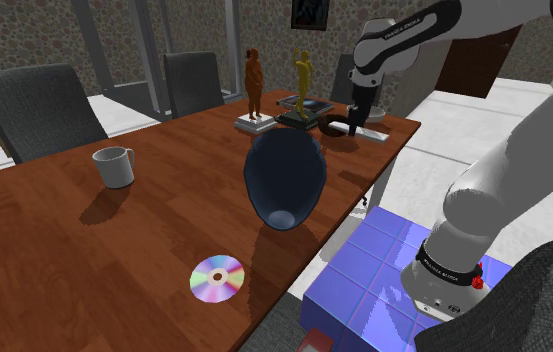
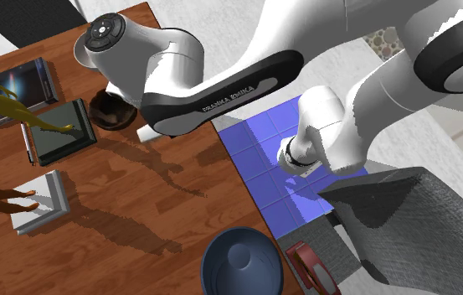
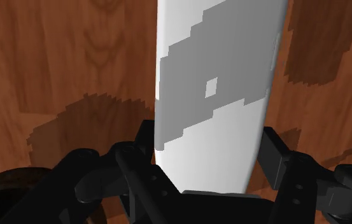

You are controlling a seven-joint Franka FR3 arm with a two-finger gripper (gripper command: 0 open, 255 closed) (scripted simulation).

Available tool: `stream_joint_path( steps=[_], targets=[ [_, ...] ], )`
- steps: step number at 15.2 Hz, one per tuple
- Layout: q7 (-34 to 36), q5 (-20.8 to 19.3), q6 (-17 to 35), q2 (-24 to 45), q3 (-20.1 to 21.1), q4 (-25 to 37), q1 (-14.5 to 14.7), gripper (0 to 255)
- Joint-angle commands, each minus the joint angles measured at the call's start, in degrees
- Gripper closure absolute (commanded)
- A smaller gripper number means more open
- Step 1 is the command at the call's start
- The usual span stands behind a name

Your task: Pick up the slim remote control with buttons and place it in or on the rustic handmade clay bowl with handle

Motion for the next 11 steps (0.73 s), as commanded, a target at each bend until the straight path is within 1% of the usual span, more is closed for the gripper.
stream_joint_path(
  steps=[1,11],
  targets=[
    [0.0,0.0,-1.6,-0.5,0.2,1.2,0.0,255],
    [0.2,0.0,-9.2,-2.3,1.0,6.9,0.1,255]
  ],
)
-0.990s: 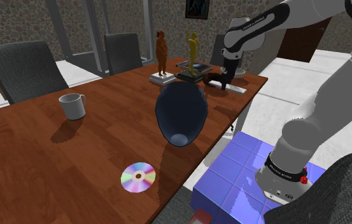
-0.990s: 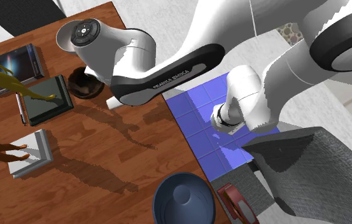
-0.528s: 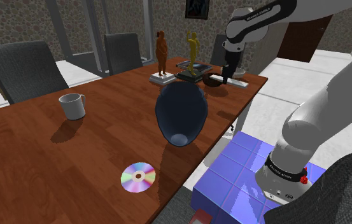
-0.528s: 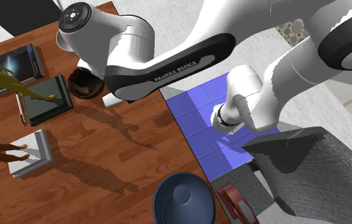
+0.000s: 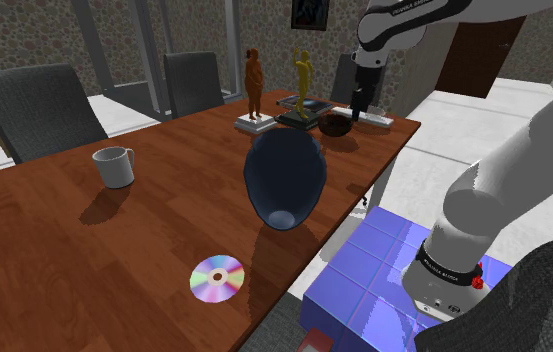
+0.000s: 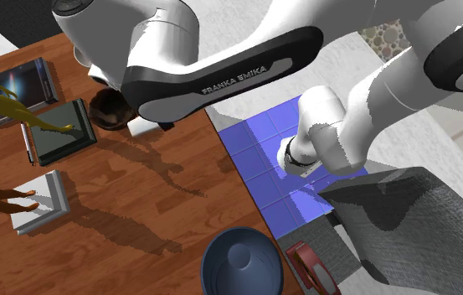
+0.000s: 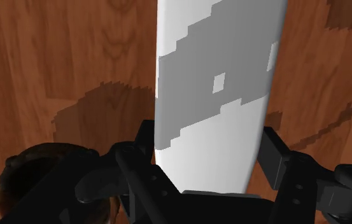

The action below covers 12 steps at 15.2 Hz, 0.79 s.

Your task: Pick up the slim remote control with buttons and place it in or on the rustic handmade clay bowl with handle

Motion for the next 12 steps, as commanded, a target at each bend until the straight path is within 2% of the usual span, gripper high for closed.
stream_joint_path(
  steps=[1,7,12],
  targets=[
    [-1.0,0.6,-0.5,2.2,-0.7,2.7,0.1,255],
    [-7.4,5.6,-1.2,16.5,-4.3,17.1,-0.1,255],
    [-12.7,11.2,-4.3,29.2,-6.0,31.7,-2.4,255]
  ],
)
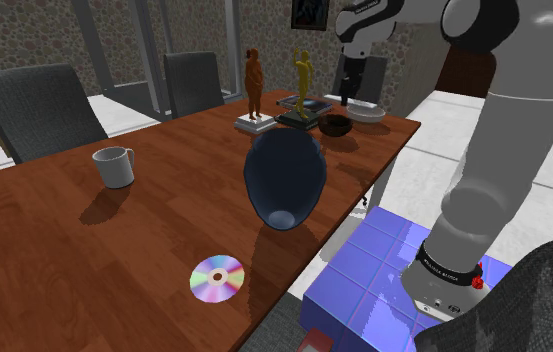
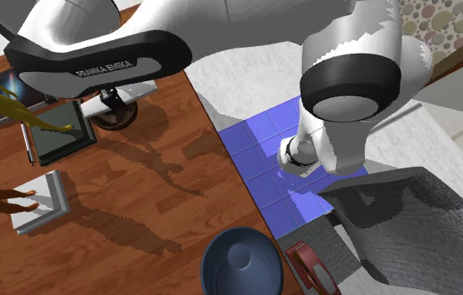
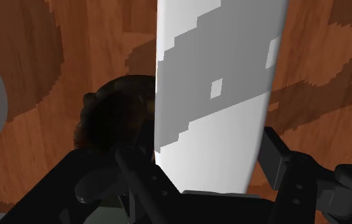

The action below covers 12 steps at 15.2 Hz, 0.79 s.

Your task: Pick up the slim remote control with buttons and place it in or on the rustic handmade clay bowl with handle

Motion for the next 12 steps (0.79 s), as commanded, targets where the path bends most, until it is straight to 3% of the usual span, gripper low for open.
stream_joint_path(
  steps=[1,5,7,12],
  targets=[
    [-2.0,2.5,-1.8,5.6,-0.4,6.9,-1.3,255],
    [-4.9,7.2,-6.8,16.9,-0.2,22.2,-5.5,255],
    [-5.8,9.6,-10.7,23.9,0.3,32.7,-8.5,255],
    [-6.0,9.4,-6.6,23.5,0.6,28.3,-8.0,255]
  ],
)
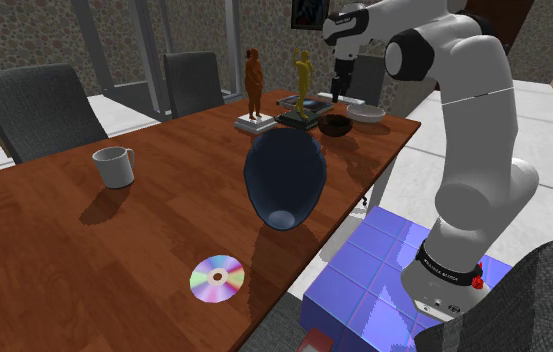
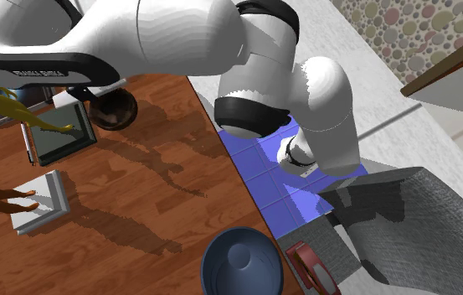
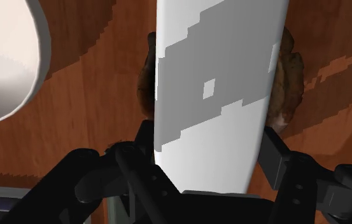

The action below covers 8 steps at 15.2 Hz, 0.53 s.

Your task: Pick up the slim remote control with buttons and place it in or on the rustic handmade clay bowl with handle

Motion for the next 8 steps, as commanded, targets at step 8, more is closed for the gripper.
stream_joint_path(
  steps=[8],
  targets=[
    [-0.5,0.3,6.8,0.3,0.2,-6.5,0.7,255]
  ],
)
